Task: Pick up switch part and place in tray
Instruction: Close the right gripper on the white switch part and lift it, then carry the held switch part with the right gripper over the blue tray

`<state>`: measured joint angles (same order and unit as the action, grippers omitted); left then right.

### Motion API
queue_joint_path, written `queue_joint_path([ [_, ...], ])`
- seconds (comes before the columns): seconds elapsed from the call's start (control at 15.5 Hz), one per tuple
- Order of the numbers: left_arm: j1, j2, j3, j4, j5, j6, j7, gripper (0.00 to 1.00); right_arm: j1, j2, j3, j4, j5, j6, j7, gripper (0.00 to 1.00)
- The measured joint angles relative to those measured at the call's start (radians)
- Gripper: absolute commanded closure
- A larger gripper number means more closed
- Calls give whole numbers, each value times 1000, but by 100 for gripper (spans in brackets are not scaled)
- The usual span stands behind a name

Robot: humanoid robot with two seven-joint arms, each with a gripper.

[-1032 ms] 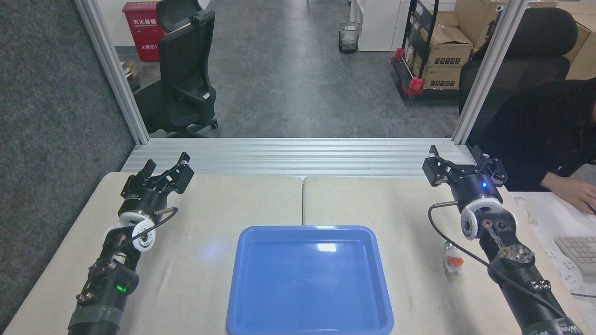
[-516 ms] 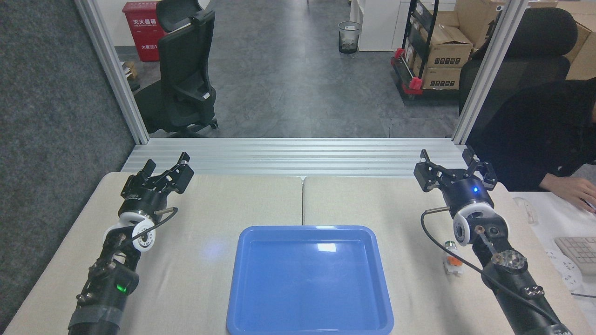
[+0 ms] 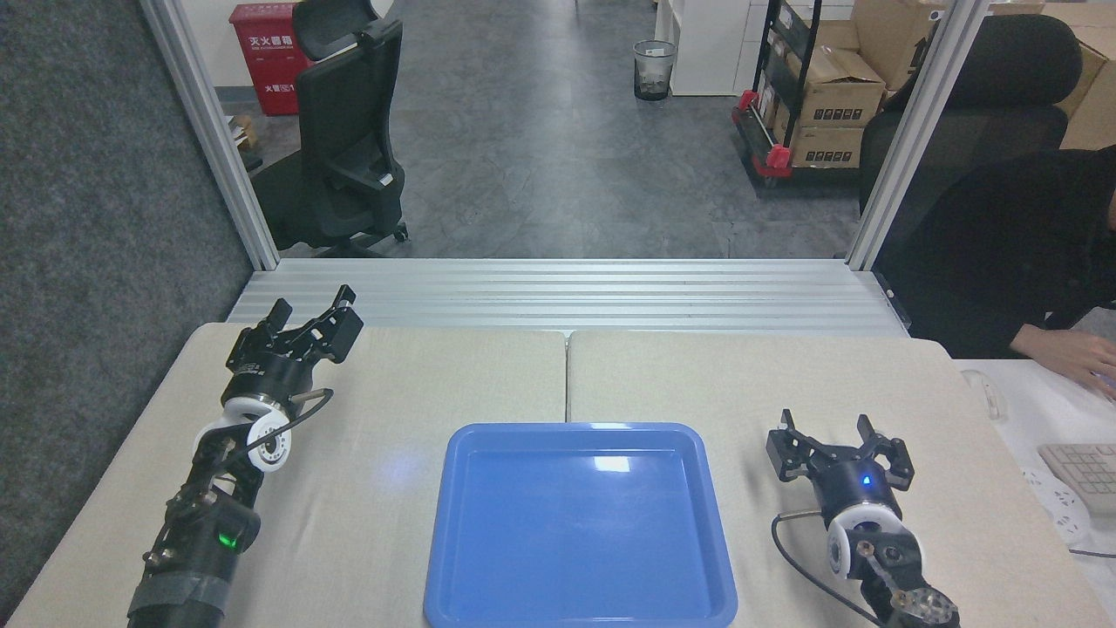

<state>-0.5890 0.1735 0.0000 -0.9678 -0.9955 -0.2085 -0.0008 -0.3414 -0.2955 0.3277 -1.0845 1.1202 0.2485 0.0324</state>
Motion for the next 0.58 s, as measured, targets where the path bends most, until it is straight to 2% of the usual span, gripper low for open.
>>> queue_joint_path([
  [0.19,0,0,0,0,0,0,0,0,53,-4,6,5,2,37,-8,2],
  [0.45,0,0,0,0,0,0,0,0,88,-10,14,32,3,48,-35,13],
  [0.52,0,0,0,0,0,0,0,0,96,-10,18,38,3,54,-40,25],
  [0.58,0,0,0,0,0,0,0,0,101,-10,20,43,3,64,-45,81],
])
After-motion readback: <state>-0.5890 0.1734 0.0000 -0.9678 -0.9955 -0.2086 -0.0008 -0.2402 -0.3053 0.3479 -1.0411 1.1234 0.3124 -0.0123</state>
